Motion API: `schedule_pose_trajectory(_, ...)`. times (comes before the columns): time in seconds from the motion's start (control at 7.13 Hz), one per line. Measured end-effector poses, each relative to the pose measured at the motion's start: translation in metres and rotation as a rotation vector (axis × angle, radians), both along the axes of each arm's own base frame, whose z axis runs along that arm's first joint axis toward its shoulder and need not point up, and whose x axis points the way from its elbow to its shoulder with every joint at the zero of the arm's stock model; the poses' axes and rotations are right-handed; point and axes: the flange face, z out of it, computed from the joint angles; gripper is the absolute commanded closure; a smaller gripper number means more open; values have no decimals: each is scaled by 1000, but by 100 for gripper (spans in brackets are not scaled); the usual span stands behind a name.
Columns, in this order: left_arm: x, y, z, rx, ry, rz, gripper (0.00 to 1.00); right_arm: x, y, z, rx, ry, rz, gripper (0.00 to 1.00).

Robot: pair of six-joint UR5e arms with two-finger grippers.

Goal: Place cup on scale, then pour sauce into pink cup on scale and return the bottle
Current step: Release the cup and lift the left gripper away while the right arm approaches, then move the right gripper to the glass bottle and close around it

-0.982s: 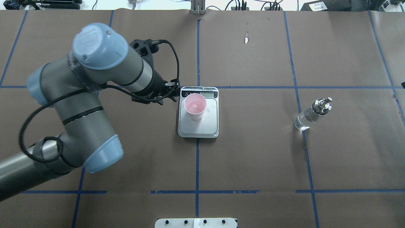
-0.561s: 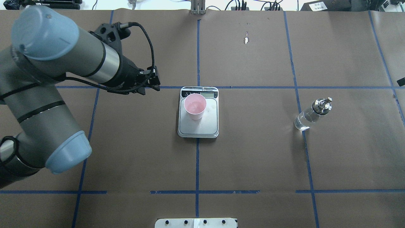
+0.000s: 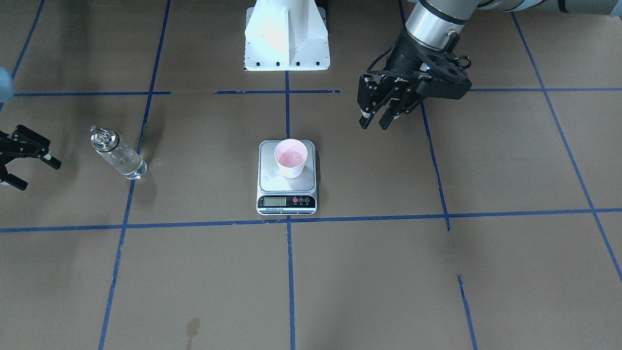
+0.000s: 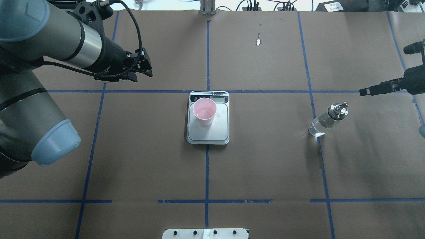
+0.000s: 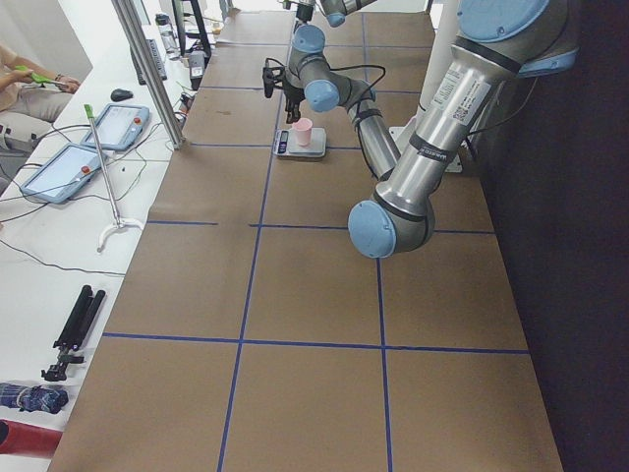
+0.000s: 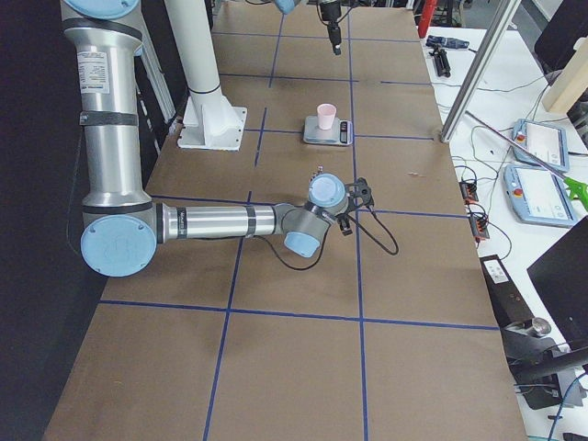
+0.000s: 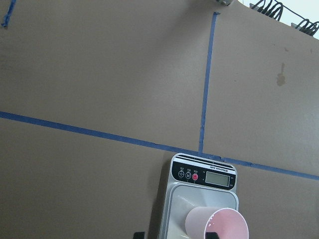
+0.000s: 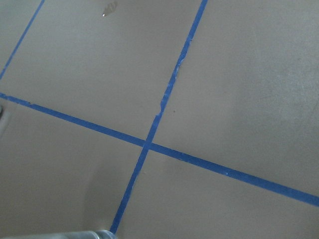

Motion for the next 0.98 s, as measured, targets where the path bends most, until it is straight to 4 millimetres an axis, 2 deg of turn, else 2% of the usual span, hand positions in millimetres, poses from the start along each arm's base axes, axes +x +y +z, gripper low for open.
schedule_pose_trajectory(0.42, 17, -15, 12, -3, 8, -1, 43, 16, 62, 33, 67, -46, 26, 0)
schedule_pose_trajectory(0.56, 20, -16, 13, -2, 12, 0, 43, 9, 79, 40, 87, -47, 14, 0)
schedule_pose_trajectory(0.98, 24, -15, 12, -1, 17, 5, 42, -51, 130, 38, 192, -69, -40, 0)
